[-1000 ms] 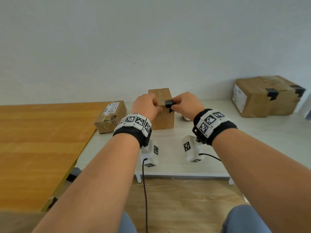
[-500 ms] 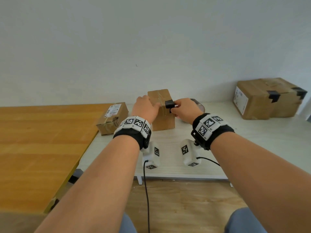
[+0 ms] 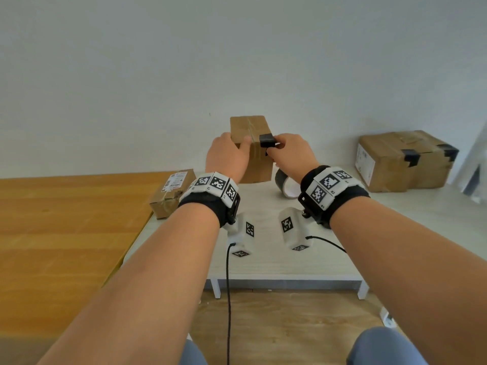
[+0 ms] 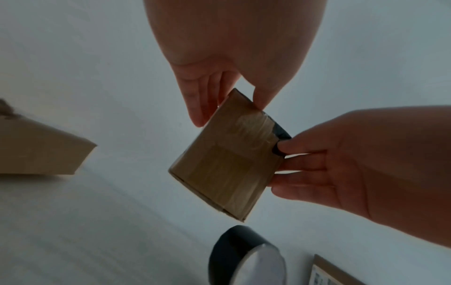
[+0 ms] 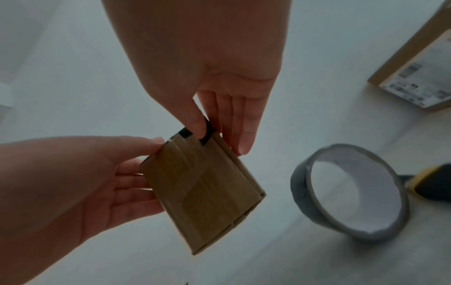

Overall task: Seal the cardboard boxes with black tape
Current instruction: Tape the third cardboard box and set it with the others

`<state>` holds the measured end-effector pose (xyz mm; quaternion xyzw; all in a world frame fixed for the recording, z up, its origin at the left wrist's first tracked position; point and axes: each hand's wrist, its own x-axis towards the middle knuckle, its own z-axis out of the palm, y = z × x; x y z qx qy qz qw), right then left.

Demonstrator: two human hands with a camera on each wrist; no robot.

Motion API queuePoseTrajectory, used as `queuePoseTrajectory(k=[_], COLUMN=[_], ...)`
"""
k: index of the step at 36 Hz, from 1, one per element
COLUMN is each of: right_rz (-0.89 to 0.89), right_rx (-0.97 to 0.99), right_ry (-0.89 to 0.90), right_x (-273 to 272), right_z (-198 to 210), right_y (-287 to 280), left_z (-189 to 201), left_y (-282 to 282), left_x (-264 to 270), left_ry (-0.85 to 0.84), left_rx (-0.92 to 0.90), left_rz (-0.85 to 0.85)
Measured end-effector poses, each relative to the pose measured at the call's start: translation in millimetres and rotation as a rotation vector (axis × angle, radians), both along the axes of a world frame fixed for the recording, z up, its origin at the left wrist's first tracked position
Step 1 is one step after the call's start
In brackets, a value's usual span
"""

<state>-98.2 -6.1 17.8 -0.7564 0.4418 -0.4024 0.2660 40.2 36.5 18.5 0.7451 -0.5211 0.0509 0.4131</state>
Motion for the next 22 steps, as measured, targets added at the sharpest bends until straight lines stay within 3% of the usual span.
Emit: queuePoseTrajectory(k=[10,22], right_rz=[-0.152,-0.385], right_rx=[-0.085,-0.133], right_ry=[-0.038,0.075], right_x=[-64.9,-150.0], right_z=[21.6,-6.5], right_y=[-13.6,-48.5], left_z=[21.6,-8.9], left_y=[-32.1,-78.8], left_x=[-64.6,-149.9], left_ry=[0.024,0.036], left_rx=[-0.05,0.071], left_rz=[-0.171,-0.333])
